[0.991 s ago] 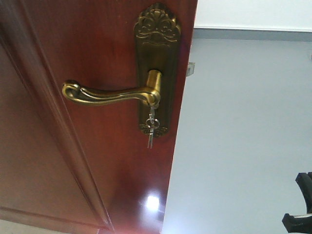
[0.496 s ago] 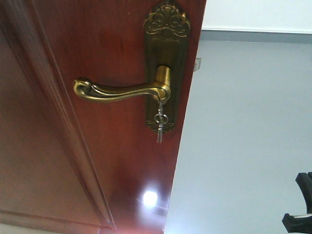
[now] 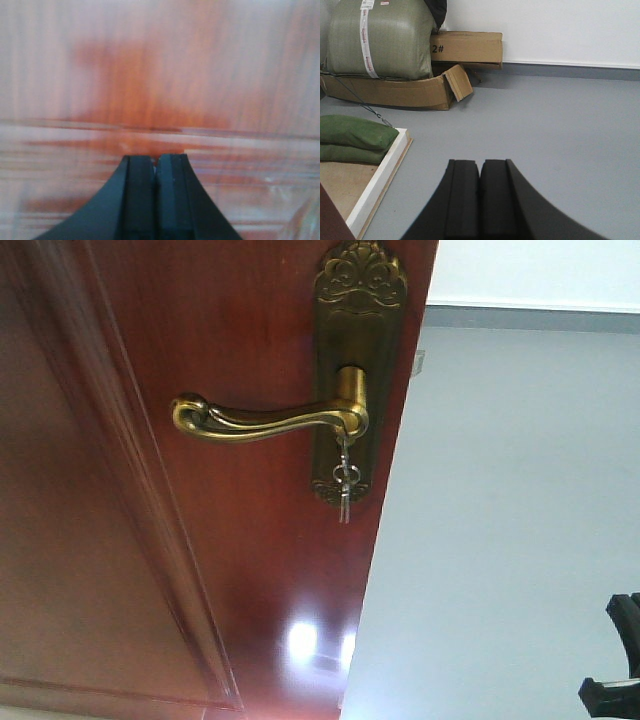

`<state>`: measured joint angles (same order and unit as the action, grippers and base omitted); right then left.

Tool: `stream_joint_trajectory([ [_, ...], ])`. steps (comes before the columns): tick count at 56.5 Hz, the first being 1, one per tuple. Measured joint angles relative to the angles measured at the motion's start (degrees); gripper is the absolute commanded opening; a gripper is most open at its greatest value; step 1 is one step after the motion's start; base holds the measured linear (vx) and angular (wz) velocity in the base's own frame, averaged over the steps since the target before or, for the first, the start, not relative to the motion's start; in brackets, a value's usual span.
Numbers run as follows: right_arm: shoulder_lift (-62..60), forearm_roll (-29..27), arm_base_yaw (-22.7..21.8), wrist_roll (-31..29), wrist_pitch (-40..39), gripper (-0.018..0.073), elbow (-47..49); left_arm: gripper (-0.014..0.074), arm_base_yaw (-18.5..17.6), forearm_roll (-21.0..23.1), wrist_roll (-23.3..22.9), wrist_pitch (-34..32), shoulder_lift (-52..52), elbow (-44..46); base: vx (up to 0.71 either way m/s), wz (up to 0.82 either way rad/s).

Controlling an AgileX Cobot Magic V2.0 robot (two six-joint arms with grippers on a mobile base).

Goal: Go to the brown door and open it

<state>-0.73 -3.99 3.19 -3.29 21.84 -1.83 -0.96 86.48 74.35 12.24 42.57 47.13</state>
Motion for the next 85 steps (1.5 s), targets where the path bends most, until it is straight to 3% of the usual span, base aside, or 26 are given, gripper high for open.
stream_joint_trajectory([
  [75,0.0,0.0,0.0,0.0,0.0,0.0000,0.0,-0.0003,0.0,-0.4,0.0,-0.1,0.0,0.0,0.01,0.00],
  [81,0.0,0.0,0.0,0.0,0.0,0.0000,0.0,-0.0003,0.0,-3.3,-0.1,-0.1,0.0,0.0,0.00,0.00],
  [85,0.0,0.0,0.0,0.0,0.0,0.0000,0.0,-0.0003,0.0,-8.2,-1.8,0.2,0.0,0.0,0.00,0.00],
])
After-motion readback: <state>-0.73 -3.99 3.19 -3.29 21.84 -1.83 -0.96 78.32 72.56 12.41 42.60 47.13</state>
